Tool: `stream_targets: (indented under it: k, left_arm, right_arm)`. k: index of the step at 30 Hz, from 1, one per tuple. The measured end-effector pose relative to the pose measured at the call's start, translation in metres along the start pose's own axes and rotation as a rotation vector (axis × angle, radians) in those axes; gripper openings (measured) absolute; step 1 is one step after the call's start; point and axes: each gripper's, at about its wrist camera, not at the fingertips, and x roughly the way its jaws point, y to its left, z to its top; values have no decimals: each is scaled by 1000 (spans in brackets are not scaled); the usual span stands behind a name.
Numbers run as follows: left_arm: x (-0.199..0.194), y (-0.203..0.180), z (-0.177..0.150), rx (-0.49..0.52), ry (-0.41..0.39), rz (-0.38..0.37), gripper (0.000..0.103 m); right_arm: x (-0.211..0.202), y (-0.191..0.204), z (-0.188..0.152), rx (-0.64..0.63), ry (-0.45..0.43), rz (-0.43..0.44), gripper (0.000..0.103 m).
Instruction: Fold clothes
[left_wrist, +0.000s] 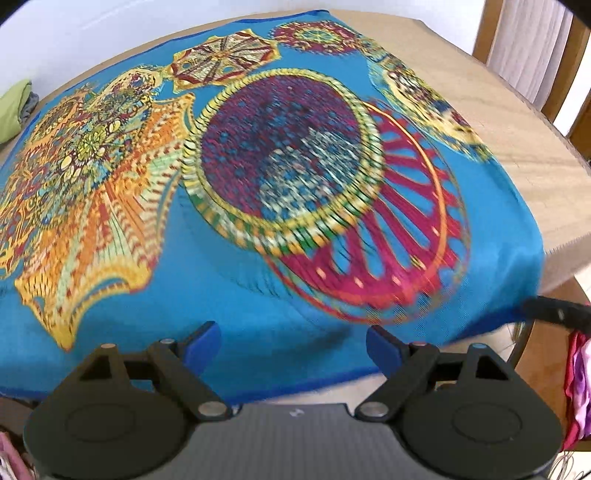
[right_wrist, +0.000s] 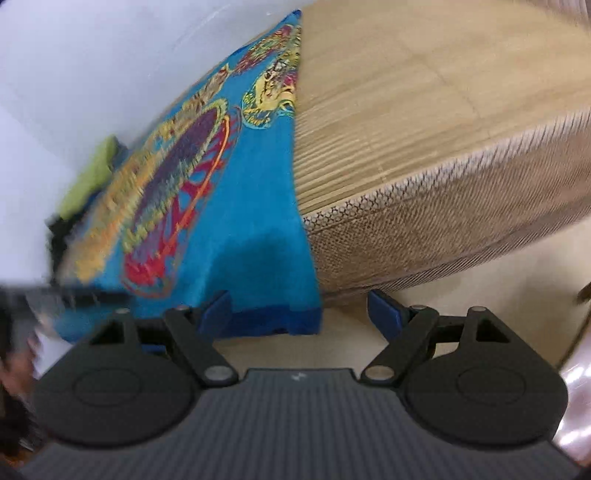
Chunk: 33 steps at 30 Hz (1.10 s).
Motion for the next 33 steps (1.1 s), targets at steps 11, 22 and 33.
stream_targets:
  k: [11,22,33]
  left_arm:
    - [-47,-96,-40,162,-202,-66,87]
    - [-42,-203,-25,394,-416,53,88]
    - [-45,-171,16,221,-414,-16,1]
  right_arm:
    - [-19,-14,4,140,69,231,4]
    - [-53,18,45,158,131,363,4]
    - [-76,44,74,-105,133,278,8]
